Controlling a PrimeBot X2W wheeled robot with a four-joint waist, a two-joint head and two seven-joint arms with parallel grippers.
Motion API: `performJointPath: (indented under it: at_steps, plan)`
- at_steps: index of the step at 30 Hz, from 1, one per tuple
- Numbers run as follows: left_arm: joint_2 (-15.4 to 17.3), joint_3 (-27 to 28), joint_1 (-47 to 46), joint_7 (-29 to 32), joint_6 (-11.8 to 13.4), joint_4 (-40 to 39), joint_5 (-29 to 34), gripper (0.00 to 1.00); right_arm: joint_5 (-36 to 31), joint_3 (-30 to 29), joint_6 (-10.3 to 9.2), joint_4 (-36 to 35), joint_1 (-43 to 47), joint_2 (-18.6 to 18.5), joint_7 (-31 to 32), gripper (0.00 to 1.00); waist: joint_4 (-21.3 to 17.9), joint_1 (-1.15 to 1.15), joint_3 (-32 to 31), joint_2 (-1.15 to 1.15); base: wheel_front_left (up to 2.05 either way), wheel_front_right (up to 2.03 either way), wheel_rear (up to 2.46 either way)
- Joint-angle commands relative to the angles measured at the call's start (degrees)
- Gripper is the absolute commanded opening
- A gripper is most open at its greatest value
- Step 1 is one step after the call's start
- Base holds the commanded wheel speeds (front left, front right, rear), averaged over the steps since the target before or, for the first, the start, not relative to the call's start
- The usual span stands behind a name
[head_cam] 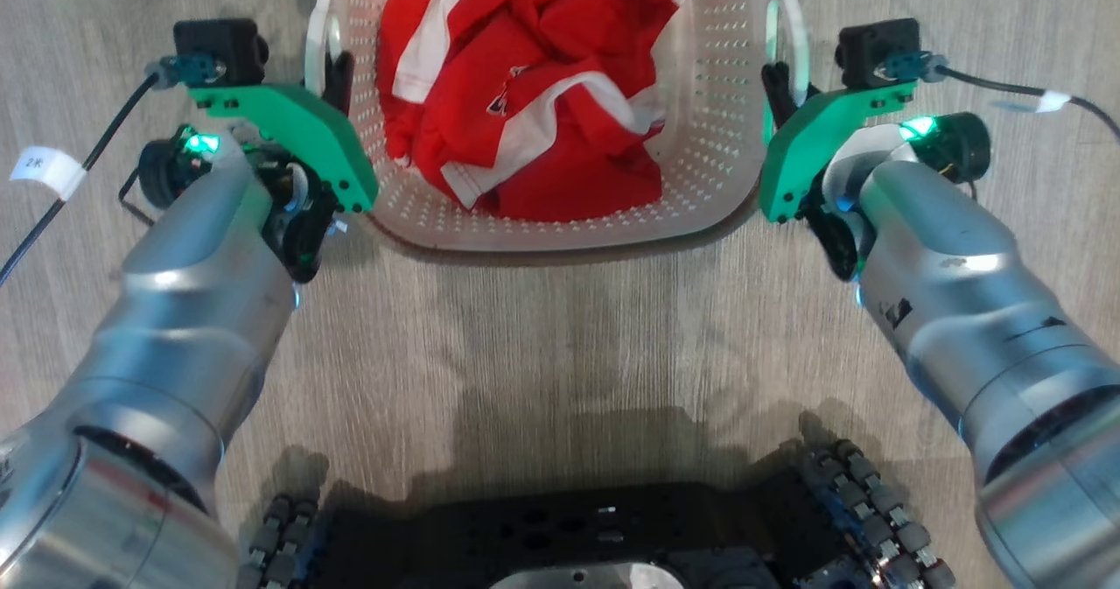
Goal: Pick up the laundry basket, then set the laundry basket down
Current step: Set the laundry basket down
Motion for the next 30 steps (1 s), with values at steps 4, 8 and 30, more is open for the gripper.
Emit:
performJointPath:
  at_steps: [4, 8, 30]
  plan:
    - [3.3, 5.0, 0.2, -1.8, 0.5, -0.9, 2.6, 0.00, -1.8, -1.1, -0.16, 1.4, 3.6, -1.8, 0.8, 0.00, 0.1, 0.00, 0.9, 0.00, 0.00, 0.00, 0.00]
    - [2.4, 6.9, 1.5, -1.8, 0.2, 0.0, 4.2, 0.00, -3.2, -2.5, -0.16, 1.4, 3.7, -1.6, 2.3, 0.00, 0.1, 0.00, 1.4, 0.00, 0.00, 0.00, 0.00]
    - [0.2, 9.0, 1.9, -1.8, -1.0, 3.3, 6.1, 0.00, -7.8, -8.1, -0.16, 1.4, 4.9, -0.1, 6.6, 0.00, 0.2, 0.00, 1.5, 0.00, 0.00, 0.00, 0.00]
